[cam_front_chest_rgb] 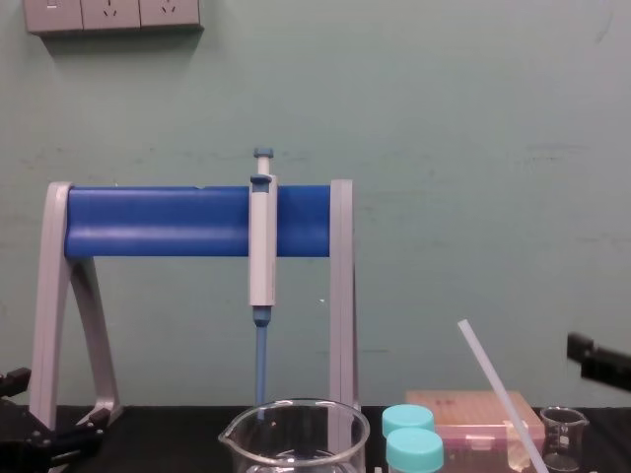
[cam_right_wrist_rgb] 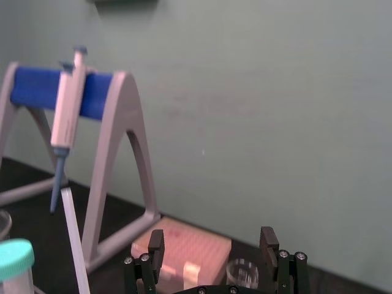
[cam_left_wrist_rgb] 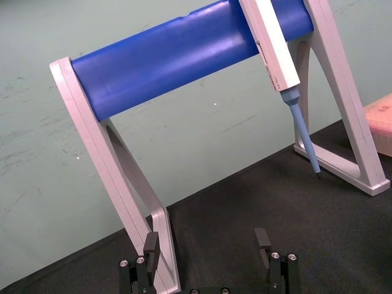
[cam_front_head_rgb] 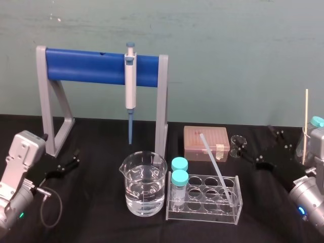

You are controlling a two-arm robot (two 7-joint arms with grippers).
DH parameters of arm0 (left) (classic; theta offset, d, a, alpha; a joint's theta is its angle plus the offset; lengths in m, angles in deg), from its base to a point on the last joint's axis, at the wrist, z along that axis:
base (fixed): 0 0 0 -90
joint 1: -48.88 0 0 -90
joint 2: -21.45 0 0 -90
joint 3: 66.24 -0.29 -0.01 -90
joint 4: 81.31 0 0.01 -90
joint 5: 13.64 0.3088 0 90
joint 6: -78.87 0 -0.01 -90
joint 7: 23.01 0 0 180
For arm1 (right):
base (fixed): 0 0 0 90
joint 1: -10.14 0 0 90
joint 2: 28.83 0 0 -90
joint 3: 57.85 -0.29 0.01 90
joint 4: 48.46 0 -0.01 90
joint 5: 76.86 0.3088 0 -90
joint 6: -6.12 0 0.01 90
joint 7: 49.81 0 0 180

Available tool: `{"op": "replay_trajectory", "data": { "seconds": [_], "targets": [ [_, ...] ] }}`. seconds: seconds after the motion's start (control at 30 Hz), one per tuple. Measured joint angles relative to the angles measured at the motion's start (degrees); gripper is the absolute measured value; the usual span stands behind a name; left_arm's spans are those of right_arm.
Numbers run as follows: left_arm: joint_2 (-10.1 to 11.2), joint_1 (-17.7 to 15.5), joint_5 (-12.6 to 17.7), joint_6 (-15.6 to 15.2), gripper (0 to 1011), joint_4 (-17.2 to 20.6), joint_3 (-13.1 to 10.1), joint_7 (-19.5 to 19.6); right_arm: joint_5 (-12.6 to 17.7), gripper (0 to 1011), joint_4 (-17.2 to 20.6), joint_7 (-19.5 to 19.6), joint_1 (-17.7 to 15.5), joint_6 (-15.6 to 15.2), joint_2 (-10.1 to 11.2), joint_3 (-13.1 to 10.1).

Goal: Pick up the stirring rod with one hand, then place it down.

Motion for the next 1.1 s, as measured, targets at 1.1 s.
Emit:
{"op": "replay_trajectory", "data": {
  "seconds": [1.1],
  "targets": [
    [0.0,0.0,0.0,0.0,1001,0.0,0.0,0.0,-0.7,1003,-1.1,0.1,0.6,-3.3,0.3,0.9]
  ]
}}
